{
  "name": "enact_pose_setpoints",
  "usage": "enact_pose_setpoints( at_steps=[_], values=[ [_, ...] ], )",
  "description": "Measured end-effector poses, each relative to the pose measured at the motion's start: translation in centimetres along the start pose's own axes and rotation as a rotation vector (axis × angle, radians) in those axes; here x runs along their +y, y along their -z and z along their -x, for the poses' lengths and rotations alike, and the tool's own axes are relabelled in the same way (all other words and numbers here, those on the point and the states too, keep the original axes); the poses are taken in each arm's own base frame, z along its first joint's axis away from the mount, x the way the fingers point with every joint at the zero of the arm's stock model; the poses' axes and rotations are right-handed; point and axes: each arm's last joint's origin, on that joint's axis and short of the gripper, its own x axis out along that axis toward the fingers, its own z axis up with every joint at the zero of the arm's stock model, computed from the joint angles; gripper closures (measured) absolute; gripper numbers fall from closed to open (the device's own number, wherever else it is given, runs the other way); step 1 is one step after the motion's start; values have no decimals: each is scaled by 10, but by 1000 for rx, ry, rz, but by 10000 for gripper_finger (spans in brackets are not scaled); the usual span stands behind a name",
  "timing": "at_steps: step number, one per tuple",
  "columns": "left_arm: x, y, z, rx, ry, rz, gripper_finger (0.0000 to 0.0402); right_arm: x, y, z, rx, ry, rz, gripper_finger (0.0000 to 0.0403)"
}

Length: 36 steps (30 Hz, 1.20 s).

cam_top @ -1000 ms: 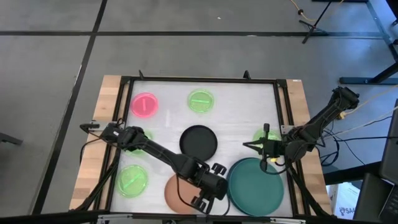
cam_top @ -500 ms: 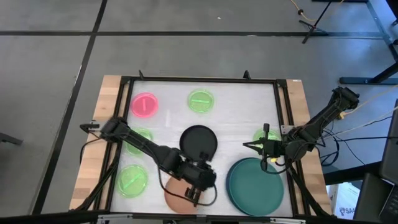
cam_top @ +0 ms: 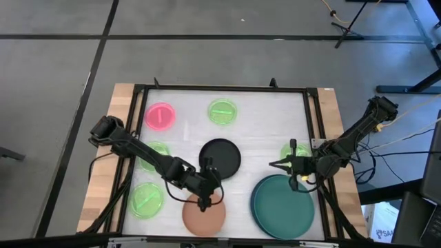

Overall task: Stack plastic plates
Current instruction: Stack the black plate on top of the dark green plate

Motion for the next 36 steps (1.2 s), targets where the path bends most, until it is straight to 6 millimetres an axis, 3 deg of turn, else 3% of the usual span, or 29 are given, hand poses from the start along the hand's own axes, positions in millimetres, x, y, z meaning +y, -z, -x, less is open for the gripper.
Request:
enact_pose_setpoints(
  at_steps=[7, 15, 20, 26, 36],
  values=[
    [4, 14, -16, -16, -10, 21, 285, 2, 1, 0, 14, -54, -95, 390],
    [30, 10, -29, -1, -132, 90, 283, 1, 3, 0, 26, -43, -84, 286],
    [44, 16, -49, 73, -148, 102, 269, 1, 3, 0, 28, -43, -63, 248],
    [49, 23, -70, 138, -109, 68, 264, 1, 3, 0, 29, -42, -47, 242],
    [39, 37, -92, 219, -34, 48, 264, 1, 5, 0, 43, -41, -32, 242]
  ],
)
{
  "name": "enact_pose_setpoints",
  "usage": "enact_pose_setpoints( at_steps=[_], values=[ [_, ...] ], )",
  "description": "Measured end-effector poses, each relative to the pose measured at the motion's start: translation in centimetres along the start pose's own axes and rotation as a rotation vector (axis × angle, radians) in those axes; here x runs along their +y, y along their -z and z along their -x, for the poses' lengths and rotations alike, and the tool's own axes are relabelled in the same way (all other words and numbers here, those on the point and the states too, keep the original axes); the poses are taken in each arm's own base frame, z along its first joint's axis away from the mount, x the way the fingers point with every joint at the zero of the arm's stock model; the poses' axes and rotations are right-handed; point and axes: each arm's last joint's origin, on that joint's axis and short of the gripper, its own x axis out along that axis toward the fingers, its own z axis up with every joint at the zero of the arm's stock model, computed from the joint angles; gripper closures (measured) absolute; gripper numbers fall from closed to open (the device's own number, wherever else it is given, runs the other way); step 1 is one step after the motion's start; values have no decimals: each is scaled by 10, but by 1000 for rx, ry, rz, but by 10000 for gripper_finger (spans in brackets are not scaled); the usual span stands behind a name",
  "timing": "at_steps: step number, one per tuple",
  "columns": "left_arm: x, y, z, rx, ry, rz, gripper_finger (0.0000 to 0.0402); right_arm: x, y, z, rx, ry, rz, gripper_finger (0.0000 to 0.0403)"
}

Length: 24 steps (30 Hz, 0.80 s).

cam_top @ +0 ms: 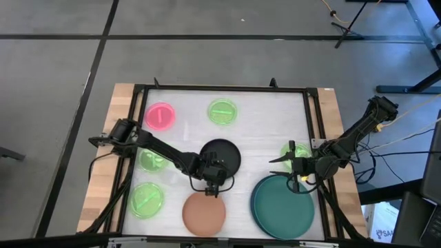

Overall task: Stack plastic plates
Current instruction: Stack the black plate on top of the dark green plate

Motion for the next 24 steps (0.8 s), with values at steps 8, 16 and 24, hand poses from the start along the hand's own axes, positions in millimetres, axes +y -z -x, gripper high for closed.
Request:
enact_pose_setpoints(
  at_steps=[8, 16, 24],
  values=[
    [-2, 3, -8, 12, -4, -5, 264, 0, 0, 0, 0, 0, 0, 242],
    [-4, -21, 17, -40, 15, 5, 264, 0, 0, 0, -1, 1, 14, 242],
    [-30, -19, 29, -92, 5, -14, 264, 0, 0, 0, -1, 0, 14, 242]
  ],
)
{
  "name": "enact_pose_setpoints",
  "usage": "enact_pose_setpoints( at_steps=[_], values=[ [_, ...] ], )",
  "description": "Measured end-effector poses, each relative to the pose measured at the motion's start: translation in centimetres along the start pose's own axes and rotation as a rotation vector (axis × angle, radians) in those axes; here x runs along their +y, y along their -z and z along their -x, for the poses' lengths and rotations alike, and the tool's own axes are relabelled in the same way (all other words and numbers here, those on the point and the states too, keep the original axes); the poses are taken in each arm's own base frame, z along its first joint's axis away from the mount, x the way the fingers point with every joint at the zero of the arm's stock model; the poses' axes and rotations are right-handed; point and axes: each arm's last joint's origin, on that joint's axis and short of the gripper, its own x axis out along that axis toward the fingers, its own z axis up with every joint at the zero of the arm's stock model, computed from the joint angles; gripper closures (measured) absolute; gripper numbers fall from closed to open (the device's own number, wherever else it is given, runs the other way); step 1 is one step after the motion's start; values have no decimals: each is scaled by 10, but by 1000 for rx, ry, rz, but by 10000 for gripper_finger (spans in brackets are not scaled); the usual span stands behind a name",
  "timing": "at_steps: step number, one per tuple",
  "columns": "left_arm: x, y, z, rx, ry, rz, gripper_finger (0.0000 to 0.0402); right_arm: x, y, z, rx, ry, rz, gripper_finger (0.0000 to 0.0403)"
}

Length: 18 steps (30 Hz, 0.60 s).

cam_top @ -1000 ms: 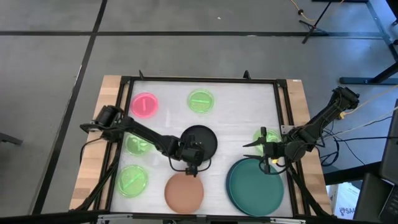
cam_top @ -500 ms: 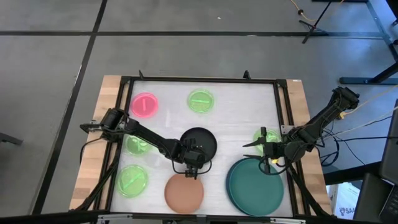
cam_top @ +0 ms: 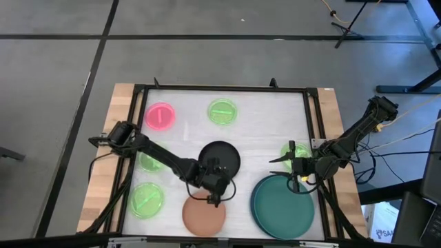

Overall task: Stack plastic plates
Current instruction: Stack the black plate on top of the dark green plate

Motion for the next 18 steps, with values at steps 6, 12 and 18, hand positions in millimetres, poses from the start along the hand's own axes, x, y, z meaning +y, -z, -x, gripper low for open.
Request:
enact_pose_setpoints(
  at_steps=[6, 12, 18],
  values=[
    [-1, 18, -9, 35, -24, 19, 264, 0, 0, 0, 0, 0, 0, 242],
    [-2, 29, -16, 44, 8, 43, 264, 0, 0, 0, 0, 0, 4, 242],
    [1, 32, -19, 32, -10, 1, 264, 0, 0, 0, 0, 0, 19, 242]
  ],
)
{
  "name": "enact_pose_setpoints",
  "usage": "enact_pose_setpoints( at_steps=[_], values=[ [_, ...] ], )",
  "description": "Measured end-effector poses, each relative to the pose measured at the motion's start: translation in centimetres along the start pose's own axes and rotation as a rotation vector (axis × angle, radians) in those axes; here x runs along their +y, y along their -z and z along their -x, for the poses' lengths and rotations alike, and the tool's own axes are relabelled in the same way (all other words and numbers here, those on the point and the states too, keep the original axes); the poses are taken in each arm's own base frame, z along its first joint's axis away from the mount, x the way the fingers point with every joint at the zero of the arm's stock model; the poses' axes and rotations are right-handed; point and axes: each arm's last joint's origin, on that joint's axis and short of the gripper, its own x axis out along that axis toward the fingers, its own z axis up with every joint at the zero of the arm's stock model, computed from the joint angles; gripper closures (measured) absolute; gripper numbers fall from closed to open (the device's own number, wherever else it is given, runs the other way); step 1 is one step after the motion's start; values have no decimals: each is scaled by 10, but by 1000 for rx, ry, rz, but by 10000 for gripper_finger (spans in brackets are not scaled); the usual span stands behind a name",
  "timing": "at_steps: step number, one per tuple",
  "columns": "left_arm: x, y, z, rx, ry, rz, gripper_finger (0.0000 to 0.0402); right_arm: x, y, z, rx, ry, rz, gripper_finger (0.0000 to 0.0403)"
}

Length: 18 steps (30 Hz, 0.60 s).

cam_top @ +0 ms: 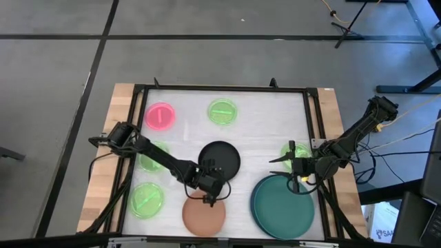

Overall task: Stack plastic plates
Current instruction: Stack the black plate on top of the dark green plate

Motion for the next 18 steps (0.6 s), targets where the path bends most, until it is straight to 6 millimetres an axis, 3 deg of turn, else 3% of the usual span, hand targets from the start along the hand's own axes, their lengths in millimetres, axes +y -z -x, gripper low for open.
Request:
enact_pose_setpoints(
  at_steps=[12, 18],
  values=[
    [5, 20, -13, 1, -6, -3, 265, 0, 0, 0, 1, -15, 0, 242],
    [7, 20, -14, -12, -29, -53, 301, 0, 0, 0, -3, -11, 2, 242]
  ],
)
